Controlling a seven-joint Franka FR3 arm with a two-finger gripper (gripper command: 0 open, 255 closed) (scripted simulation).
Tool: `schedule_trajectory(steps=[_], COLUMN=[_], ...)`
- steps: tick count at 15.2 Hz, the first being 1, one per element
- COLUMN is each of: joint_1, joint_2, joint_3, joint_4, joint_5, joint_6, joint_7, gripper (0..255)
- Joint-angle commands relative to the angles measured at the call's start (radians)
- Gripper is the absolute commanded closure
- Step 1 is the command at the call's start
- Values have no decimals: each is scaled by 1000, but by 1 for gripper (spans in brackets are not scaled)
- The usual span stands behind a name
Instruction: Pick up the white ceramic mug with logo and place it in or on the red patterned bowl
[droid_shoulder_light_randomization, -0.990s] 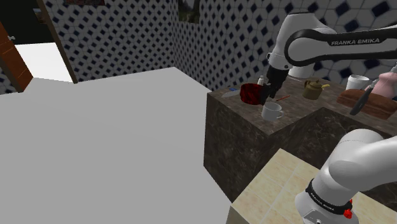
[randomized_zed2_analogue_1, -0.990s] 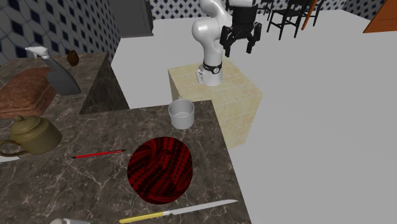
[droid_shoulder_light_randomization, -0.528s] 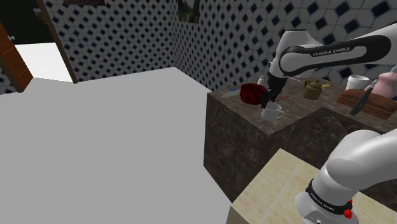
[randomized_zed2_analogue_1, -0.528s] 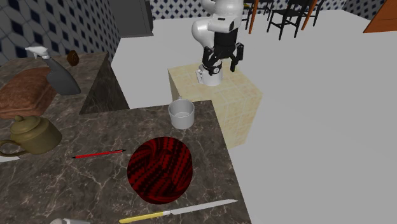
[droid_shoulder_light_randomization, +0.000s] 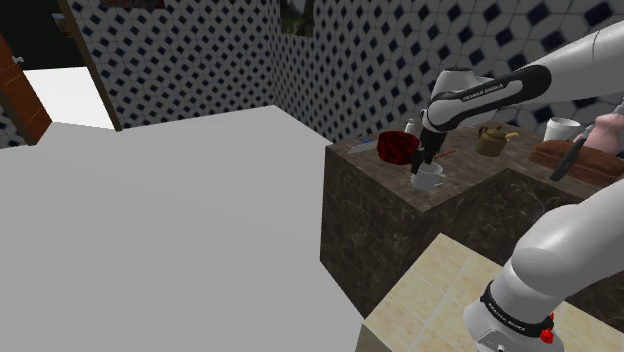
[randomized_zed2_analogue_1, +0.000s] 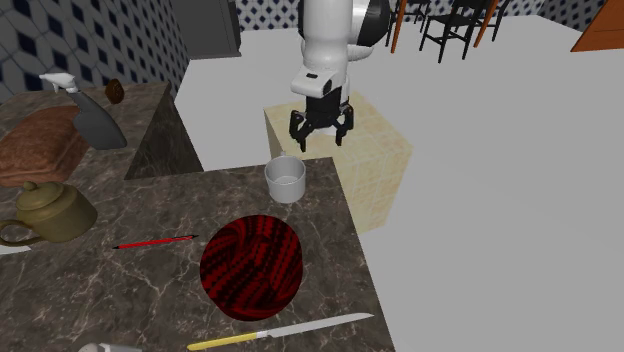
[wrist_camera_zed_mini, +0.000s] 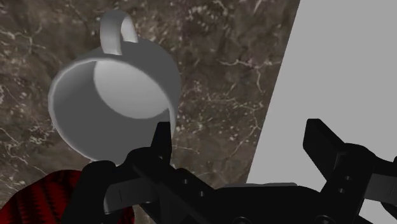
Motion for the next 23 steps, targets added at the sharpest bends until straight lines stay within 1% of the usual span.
schedule_trajectory(steps=[1,4,11,19,20,23], joint_1=[-5,-7,2,3,3,3], joint_2=[67,161,244,251,251,251], joint_3=[-36,-80,-96,-97,-97,-97], joint_4=[20,55,27,26,26,26], joint_5=[8,36,73,77,77,77], joint_6=[50,110,216,224,224,224], joint_7=[-40,-96,-125,-128,-128,-128], gripper=[0,0,0,0,255,255])
